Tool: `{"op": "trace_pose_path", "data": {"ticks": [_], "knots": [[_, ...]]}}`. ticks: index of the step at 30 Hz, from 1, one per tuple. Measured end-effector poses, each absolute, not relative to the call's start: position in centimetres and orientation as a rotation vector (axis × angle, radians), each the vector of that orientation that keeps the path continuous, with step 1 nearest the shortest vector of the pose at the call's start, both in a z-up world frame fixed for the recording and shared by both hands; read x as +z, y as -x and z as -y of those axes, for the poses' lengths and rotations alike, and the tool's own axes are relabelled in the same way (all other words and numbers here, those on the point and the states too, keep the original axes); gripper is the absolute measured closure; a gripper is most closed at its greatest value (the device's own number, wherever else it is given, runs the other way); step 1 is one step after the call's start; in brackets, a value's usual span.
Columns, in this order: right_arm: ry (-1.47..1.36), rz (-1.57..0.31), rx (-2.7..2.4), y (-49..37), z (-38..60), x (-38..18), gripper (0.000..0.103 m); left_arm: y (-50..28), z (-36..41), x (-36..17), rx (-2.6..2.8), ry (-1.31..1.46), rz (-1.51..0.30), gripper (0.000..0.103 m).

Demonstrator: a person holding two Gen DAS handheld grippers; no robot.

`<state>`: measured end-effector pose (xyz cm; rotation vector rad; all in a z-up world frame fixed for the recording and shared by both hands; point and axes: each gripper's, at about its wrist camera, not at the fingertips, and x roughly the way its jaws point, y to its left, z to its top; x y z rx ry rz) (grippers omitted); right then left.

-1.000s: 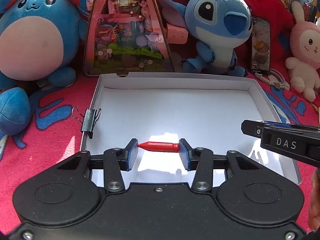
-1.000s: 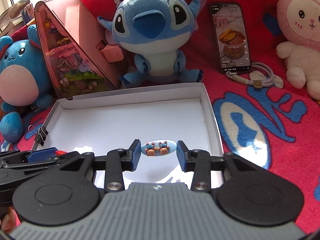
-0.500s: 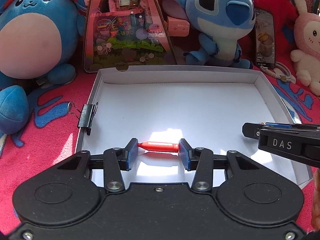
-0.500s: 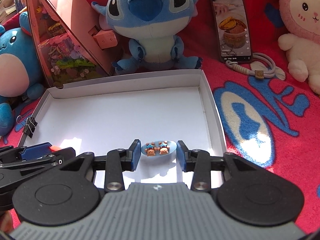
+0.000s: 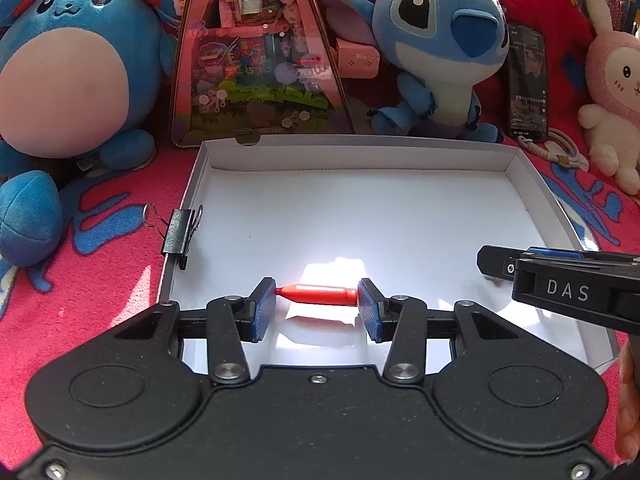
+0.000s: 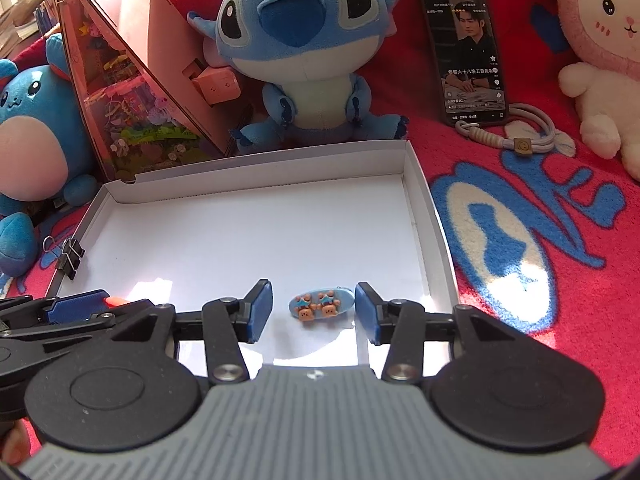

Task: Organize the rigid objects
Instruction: 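Carry the crayon and eraser into the white box and open both tools, then withdraw both tools from the box back toward the remaining objects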

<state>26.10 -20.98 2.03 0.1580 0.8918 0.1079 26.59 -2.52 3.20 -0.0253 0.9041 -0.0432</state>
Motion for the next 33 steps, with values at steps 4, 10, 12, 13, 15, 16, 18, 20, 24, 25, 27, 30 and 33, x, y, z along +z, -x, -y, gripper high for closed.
{"op": "trace_pose_path", "data": {"ticks": [4, 10, 12, 13, 15, 16, 18, 20, 24, 25, 27, 30, 33], "knots": [[-0.18, -0.858, 0.131, -25.1, 21.5, 3.2, 0.033, -25.5, 2.0, 4.6, -0.044, 0.028, -0.867, 0.044], [-0.178, -0.784, 0.154, -22.7, 22.4, 5.3, 0.023, -22.9, 1.4, 6.8, -0.068, 0.018, -0.794, 0.021], [-0.172, -0.756, 0.157, -21.6, 22.9, 6.0, 0.019, -21.9, 1.2, 7.4, -0.075, 0.01, -0.774, 0.02], [-0.168, -0.743, 0.16, -21.1, 23.1, 6.3, 0.018, -21.3, 1.1, 7.6, -0.081, 0.006, -0.766, 0.019], [-0.158, -0.719, 0.167, -19.9, 23.5, 6.9, 0.015, -20.1, 1.0, 8.0, -0.098, -0.003, -0.747, 0.018], [-0.153, -0.708, 0.173, -19.3, 23.7, 7.1, 0.015, -19.5, 1.0, 8.2, -0.105, -0.009, -0.74, 0.017], [-0.139, -0.692, 0.181, -18.0, 23.8, 7.2, 0.014, -18.2, 1.0, 8.4, -0.12, -0.02, -0.728, 0.017], [-0.128, -0.681, 0.189, -16.9, 23.9, 7.2, 0.014, -16.9, 1.0, 8.4, -0.134, -0.027, -0.722, 0.016], [-0.124, -0.66, 0.207, -14.3, 24.0, 6.8, 0.013, -14.3, 0.9, 8.0, -0.161, -0.02, -0.725, 0.016], [-0.119, -0.656, 0.209, -13.9, 24.0, 6.7, 0.013, -13.7, 0.9, 7.8, -0.167, -0.018, -0.726, 0.016], [-0.1, -0.643, 0.209, -12.7, 23.9, 6.4, 0.013, -12.6, 0.8, 7.5, -0.177, -0.016, -0.729, 0.016], [-0.091, -0.63, 0.21, -11.3, 23.8, 6.0, 0.011, -11.1, 0.7, 7.1, -0.186, -0.008, -0.728, 0.016], [-0.102, -0.625, 0.214, -10.0, 23.9, 5.5, 0.011, -9.6, 0.3, 6.5, -0.212, 0.029, -0.724, 0.013]]}}
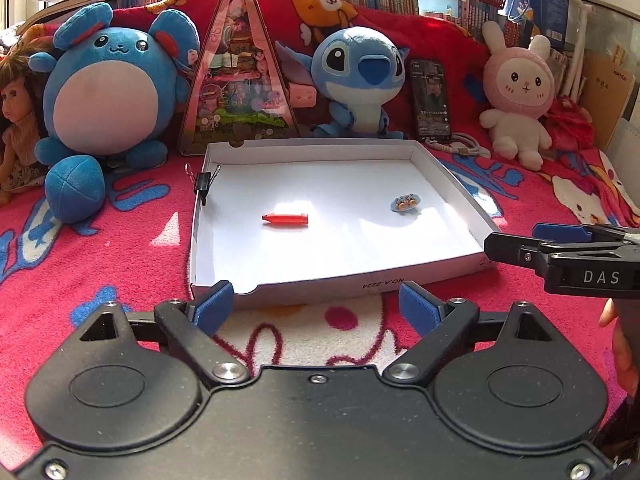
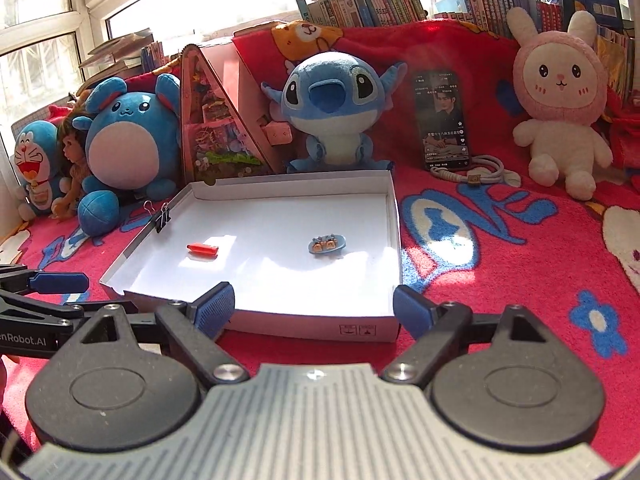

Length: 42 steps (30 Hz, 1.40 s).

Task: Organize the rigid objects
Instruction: 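Withdraw both tools from the box back toward the remaining objects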

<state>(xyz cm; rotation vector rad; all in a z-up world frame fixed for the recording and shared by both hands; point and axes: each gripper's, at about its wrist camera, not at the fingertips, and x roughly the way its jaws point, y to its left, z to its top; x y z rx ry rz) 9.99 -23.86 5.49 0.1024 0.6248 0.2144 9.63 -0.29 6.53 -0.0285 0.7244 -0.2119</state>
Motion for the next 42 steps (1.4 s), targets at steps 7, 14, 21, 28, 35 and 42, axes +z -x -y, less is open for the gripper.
{"op": "trace_pose_path", "data": {"ticks": [7, 14, 21, 28, 35, 42], "knots": [[-0.083, -0.625, 0.214, -7.2, 23.5, 3.6, 0.007, -6.7, -0.3, 4.8, -0.213, 0.076, -0.727, 0.013], [-0.067, -0.607, 0.202, -4.9, 23.8, 2.4, 0.002, -4.3, -0.6, 3.5, -0.216, 0.056, -0.698, 0.012], [-0.06, -0.561, 0.172, -2.8, 23.9, 1.2, 0.0, -2.8, -0.8, 2.5, -0.189, 0.042, -0.657, 0.012], [-0.038, -0.545, 0.138, -1.6, 24.0, 0.4, 0.0, -1.9, -1.5, 2.4, -0.157, 0.036, -0.627, 0.012], [0.002, -0.529, 0.109, -0.7, 24.1, 0.1, 0.0, -0.6, -1.7, 2.0, -0.131, -0.023, -0.611, 0.012], [-0.009, -0.527, 0.095, 0.0, 24.6, 0.0, 0.0, 0.2, -2.0, 1.8, -0.117, -0.037, -0.615, 0.012]]}}
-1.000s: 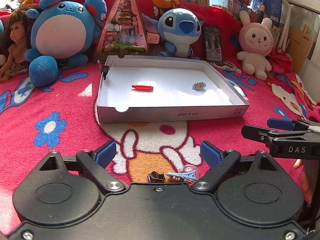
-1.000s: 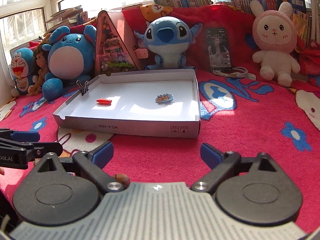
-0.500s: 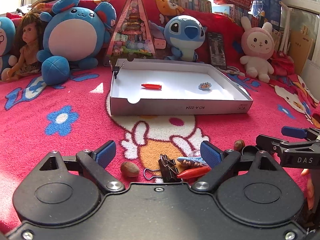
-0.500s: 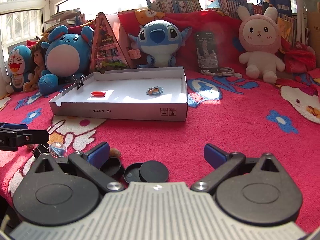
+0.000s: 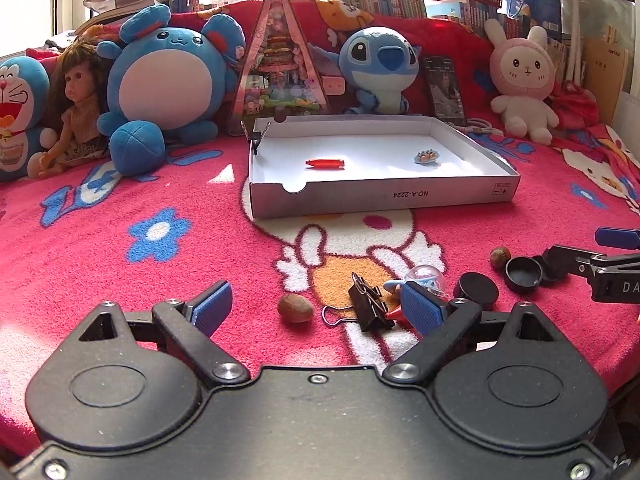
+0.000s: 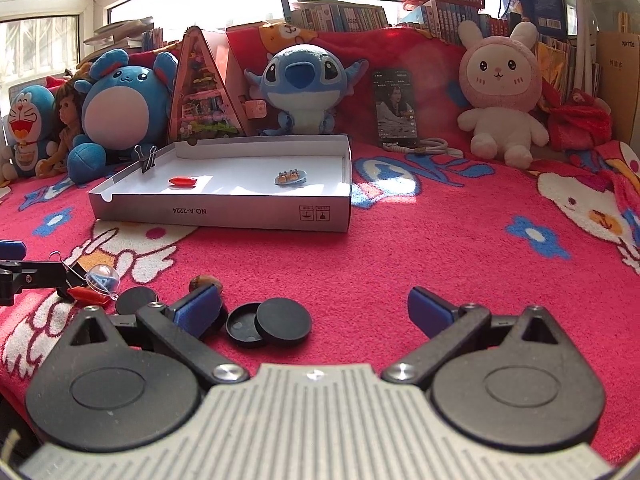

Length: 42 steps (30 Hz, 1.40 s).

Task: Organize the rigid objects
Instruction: 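Withdraw both tools from the box back toward the remaining objects, then grasp the brown nut with the left tool while the right tool grasps a black round disc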

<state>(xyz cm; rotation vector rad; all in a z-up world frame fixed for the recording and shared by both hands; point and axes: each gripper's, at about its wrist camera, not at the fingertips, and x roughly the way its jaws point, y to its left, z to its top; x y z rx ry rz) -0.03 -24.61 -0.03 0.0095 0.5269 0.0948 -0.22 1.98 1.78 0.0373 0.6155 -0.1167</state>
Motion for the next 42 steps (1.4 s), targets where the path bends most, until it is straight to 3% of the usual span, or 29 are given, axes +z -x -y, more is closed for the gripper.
{"op": "trace_pose_path", "data": {"ticks": [10, 22, 26, 32, 36, 42], "knots": [[0.025, -0.534, 0.075, 0.7, 24.4, -0.4, 0.006, 1.3, -1.7, 1.7, -0.155, -0.057, -0.622, 0.015], [0.078, -0.525, 0.131, 1.5, 23.5, 0.0, 0.03, 1.7, -3.2, 2.2, -0.1, -0.037, -0.626, 0.044], [0.024, -0.537, 0.113, 1.0, 23.8, 0.1, 0.048, 1.4, -3.6, 1.8, -0.084, -0.026, -0.653, 0.057], [-0.061, -0.57, 0.122, 0.2, 24.5, -0.2, 0.052, 0.5, -3.3, 1.2, -0.079, -0.039, -0.658, 0.061], [-0.063, -0.581, 0.071, -0.3, 24.2, -0.6, 0.065, -0.2, -3.1, 0.9, -0.014, -0.052, -0.652, 0.062], [-0.019, -0.575, 0.002, -0.5, 24.1, -0.8, 0.066, -0.9, -3.5, 0.5, -0.015, -0.034, -0.665, 0.062]]}}
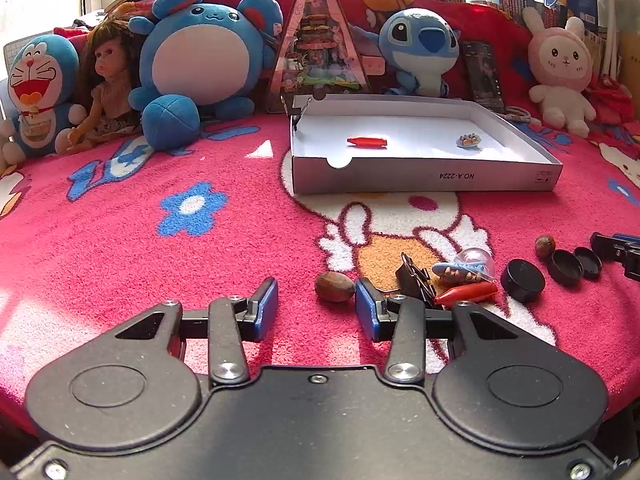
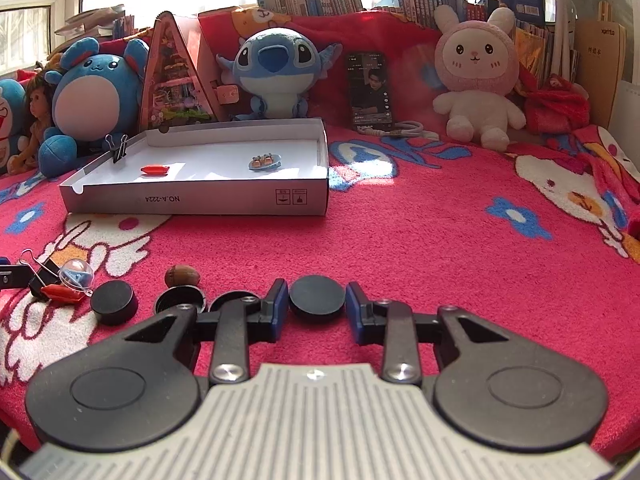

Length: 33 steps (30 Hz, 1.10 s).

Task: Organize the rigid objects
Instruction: 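Grasp the brown nut with the left tool while the right tool grasps a black round disc, then carry the nut and disc into the white box and open both tools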

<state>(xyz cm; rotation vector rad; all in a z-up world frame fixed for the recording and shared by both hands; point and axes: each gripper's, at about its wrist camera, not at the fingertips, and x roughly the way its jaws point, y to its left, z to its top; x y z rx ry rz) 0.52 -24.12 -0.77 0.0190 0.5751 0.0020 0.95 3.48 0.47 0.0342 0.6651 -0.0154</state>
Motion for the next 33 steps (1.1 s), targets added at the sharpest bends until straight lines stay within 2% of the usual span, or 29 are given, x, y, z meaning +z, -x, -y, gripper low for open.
{"op": "trace_pose_path", "data": {"ticks": [3, 5, 7, 9, 10, 11, 14, 25, 33], "knots": [[-0.023, -0.575, -0.003, -0.7, 24.4, -0.8, 0.065, -1.0, -3.4, 0.4, -0.014, -0.047, -0.658, 0.062], [-0.016, -0.578, -0.006, -0.9, 24.4, -0.9, 0.059, -0.9, -3.3, 0.3, -0.014, -0.053, -0.657, 0.063], [-0.018, -0.582, -0.012, -1.1, 24.4, -1.1, 0.058, -1.0, -3.2, 0.3, -0.017, -0.059, -0.654, 0.065], [-0.017, -0.584, -0.017, -1.3, 24.5, -1.2, 0.052, -1.0, -3.1, 0.3, -0.018, -0.06, -0.653, 0.071], [-0.017, -0.583, -0.018, -1.4, 24.5, -1.2, 0.051, -1.0, -3.1, 0.3, -0.018, -0.063, -0.653, 0.08], [-0.017, -0.585, -0.018, -1.4, 24.5, -1.3, 0.051, -1.0, -3.0, 0.3, -0.015, -0.067, -0.653, 0.081], [-0.009, -0.589, -0.013, -1.4, 24.3, -1.3, 0.066, -1.0, -2.9, 0.5, -0.013, -0.07, -0.652, 0.082], [-0.012, -0.559, 0.006, -2.4, 24.6, 1.0, 0.066, -3.0, -3.4, 3.4, -0.077, -0.019, -0.634, 0.082], [-0.033, -0.587, 0.085, -7.2, 24.1, 4.1, 0.066, -8.5, -2.6, 7.4, -0.163, 0.048, -0.633, 0.082]]}}
